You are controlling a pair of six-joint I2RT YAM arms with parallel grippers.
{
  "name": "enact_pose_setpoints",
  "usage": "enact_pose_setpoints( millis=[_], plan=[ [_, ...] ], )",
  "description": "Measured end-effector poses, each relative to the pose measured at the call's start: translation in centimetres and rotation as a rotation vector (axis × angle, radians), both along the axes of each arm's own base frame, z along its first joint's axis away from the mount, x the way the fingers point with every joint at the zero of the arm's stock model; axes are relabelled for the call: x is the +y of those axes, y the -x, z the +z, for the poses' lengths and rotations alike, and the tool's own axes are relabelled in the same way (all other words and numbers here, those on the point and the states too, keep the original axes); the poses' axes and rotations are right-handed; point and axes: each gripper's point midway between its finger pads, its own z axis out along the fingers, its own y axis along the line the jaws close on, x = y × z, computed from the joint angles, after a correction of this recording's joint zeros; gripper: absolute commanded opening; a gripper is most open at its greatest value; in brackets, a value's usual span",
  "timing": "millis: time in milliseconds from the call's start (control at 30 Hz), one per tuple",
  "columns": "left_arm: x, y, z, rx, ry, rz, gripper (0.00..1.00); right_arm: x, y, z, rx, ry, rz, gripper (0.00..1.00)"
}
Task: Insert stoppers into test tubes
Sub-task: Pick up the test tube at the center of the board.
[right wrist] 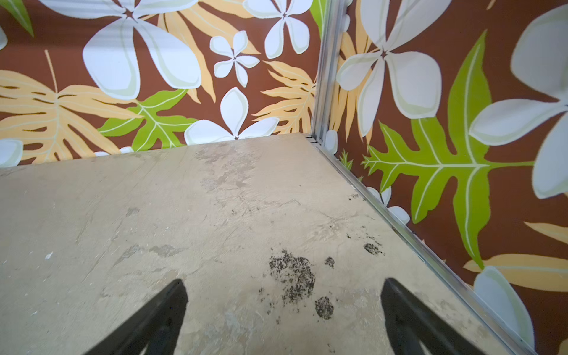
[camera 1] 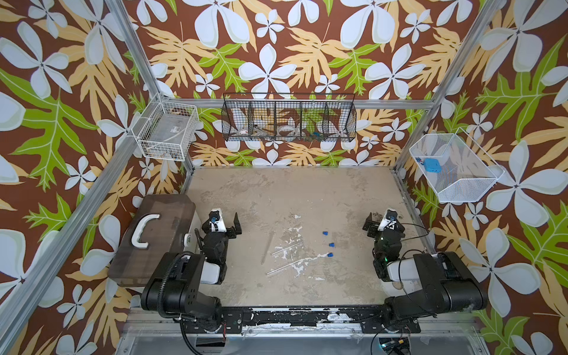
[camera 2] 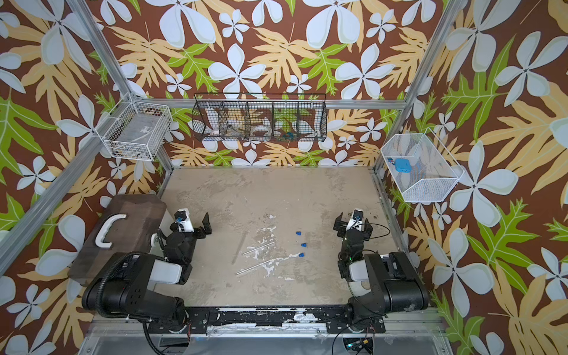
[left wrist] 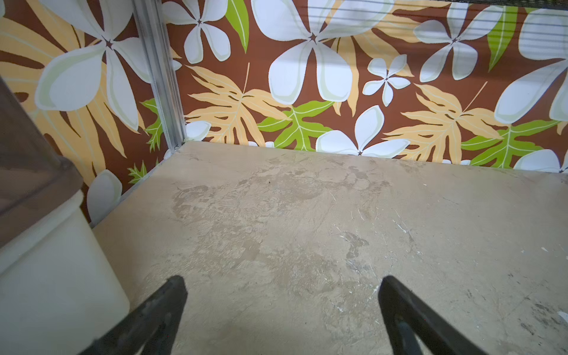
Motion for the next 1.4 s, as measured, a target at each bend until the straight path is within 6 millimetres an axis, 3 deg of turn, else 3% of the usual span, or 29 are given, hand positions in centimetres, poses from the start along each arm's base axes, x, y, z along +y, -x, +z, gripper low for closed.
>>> enact_pose_setpoints(
  millis=[833,933,1067,1167,1267,1400],
  plan=[
    [0.3,0.3,0.2,-0.003,0.004,0.015,1.00,1.0,-0.1,-0.2,0.018,0.015,0.068,0.99],
    [-0.7,-0.1,2.0,-0.028,-0.007,-0.038,1.00,1.1,0.1,0.8,0.002,0.017,0.071,1.00],
    [-2.4,-1.9,6.9,-0.070,-0.033,-0.130,1.00,1.3,-0.8,4.7,-0.051,-0.013,0.067,1.00],
    [-4.3,-2.7,10.8,-0.060,-0.061,-0.238,1.00,1.4,-0.9,6.4,-0.052,-0.068,0.061,1.00],
    [-5.9,-2.7,13.9,-0.022,-0.066,-0.312,1.00,1.3,-0.8,7.8,-0.029,-0.185,0.040,1.00],
    [-7.0,-1.9,15.9,0.067,-0.033,-0.366,1.00,1.2,-0.7,9.5,0.006,-0.359,0.002,1.00]
  ],
)
